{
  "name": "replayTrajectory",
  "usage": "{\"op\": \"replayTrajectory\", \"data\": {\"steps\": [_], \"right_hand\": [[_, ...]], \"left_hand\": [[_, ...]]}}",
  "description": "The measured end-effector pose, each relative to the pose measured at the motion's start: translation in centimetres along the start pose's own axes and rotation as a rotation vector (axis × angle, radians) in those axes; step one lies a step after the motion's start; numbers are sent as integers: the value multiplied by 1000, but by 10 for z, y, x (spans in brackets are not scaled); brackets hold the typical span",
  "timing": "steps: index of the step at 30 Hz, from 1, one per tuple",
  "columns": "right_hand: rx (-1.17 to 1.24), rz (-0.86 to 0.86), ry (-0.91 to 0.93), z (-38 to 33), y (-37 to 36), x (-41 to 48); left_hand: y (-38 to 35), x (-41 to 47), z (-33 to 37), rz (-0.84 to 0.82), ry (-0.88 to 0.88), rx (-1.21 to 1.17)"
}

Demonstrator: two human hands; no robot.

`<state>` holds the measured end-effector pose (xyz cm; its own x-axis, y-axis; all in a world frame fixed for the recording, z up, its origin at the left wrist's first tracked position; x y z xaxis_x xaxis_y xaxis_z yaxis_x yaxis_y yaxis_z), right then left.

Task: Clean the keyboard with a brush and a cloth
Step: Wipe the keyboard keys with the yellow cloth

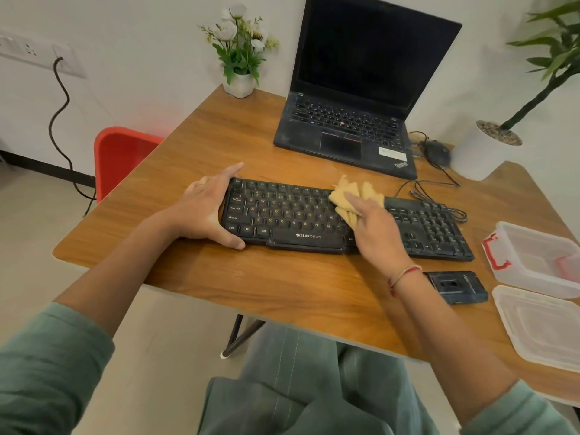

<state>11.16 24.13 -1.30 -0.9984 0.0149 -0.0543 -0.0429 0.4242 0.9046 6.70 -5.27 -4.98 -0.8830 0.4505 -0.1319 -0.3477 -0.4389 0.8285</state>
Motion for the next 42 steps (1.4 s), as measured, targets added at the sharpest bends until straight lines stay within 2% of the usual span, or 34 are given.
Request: {"op": "replayTrajectory", "data": {"steps": [4, 7, 9, 13, 15, 18, 21, 25, 28, 32, 34, 39, 42], "right_hand": [[3, -87, 276, -62, -38, -25], [-129, -150, 416, -83, -50, -39], [-201, -125, 391, -69, -40, -36], [-245, 40, 80, -9, -3, -20], [-211, 77, -1, 4, 3, -17], [-123, 27, 63, -17, -16, -21], [-79, -28, 215, -56, -39, -29], [-157, -133, 413, -81, -48, -44], [-269, -88, 362, -56, -31, -41], [-227, 20, 92, -17, -11, -30], [-183, -12, 127, -34, -24, -37], [-183, -63, 419, -77, -53, -65], [-288, -41, 369, -49, -35, -58]], "left_hand": [[1, 0, 0, 1, 2, 1], [1, -1, 1, 3, 2, -10], [2, -2, 1, 2, -1, -20], [1, -1, 0, 4, -3, -19], [0, -1, -1, 4, 1, -13], [0, 0, 1, 2, 1, -6], [0, 0, 1, -1, 5, -5], [1, -1, 1, -9, 9, -1], [2, -2, 4, -13, 7, -20], [2, -3, 4, -15, 5, -9], [1, -2, 4, -16, 8, -1], [2, -3, 3, -17, 15, 3], [3, -2, 3, -26, 12, -12]]}}
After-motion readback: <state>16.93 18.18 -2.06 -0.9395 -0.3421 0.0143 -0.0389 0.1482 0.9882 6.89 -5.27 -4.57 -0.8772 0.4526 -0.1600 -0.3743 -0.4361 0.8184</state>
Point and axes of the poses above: each hand's wrist, its own x-axis towards the middle knuckle, its own y-axis out of the back of the hand, z = x × y, the point moved 2 cm from there along x, towards the middle knuckle, and after that the axes turned 7 degrees about -z, right-handed, at the moved point
